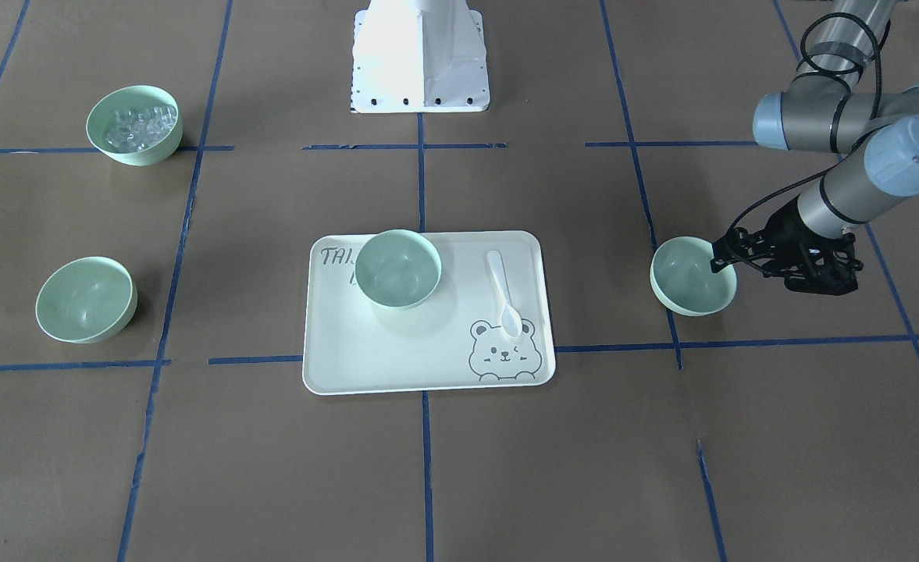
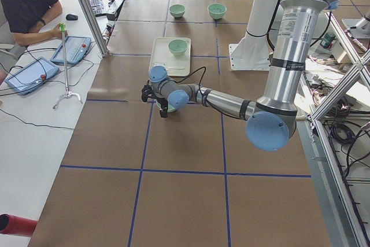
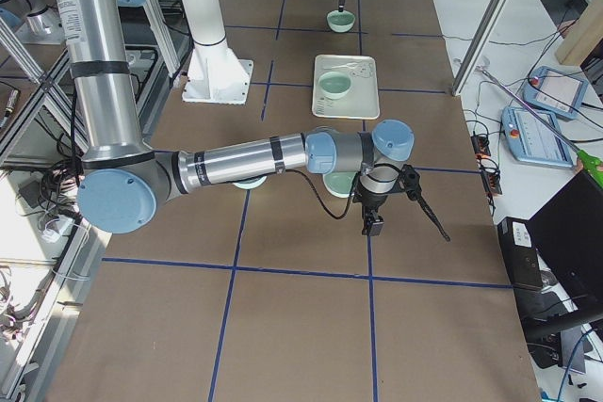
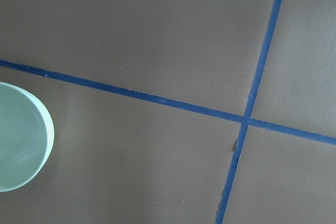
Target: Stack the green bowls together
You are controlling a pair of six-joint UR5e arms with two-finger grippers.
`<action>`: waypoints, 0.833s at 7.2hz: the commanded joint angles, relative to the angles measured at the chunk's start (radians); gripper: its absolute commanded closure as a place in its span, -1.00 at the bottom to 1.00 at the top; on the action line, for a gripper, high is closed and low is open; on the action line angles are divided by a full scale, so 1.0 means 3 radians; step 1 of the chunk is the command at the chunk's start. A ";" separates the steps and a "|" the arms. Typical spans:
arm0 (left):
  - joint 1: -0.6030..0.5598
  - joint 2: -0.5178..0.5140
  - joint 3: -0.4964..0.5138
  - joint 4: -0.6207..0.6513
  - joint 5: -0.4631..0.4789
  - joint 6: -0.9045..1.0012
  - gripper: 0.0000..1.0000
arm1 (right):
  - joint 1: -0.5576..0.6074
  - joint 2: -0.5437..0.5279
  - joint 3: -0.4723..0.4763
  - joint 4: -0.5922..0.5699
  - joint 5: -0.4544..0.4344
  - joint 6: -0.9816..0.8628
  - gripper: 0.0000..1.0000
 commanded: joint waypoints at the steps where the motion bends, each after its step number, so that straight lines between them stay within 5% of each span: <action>1: 0.0113 -0.0037 0.0064 -0.0005 0.0098 -0.0010 -0.32 | -0.0019 -0.0004 -0.0005 0.0000 0.0000 0.0001 -1.00; 2: 0.0114 -0.0037 0.0064 0.0001 0.0104 0.0005 0.78 | -0.0019 0.0001 -0.0010 0.0000 0.0000 0.0006 -1.00; 3: 0.0119 -0.0037 0.0069 0.0006 0.0104 -0.0005 1.00 | -0.0019 -0.0004 -0.0010 0.0000 0.0005 0.0006 -1.00; 6: 0.0114 -0.0169 -0.0129 0.0041 0.0079 -0.0228 1.00 | -0.0019 0.0006 0.0015 0.0000 0.0005 0.0006 -1.00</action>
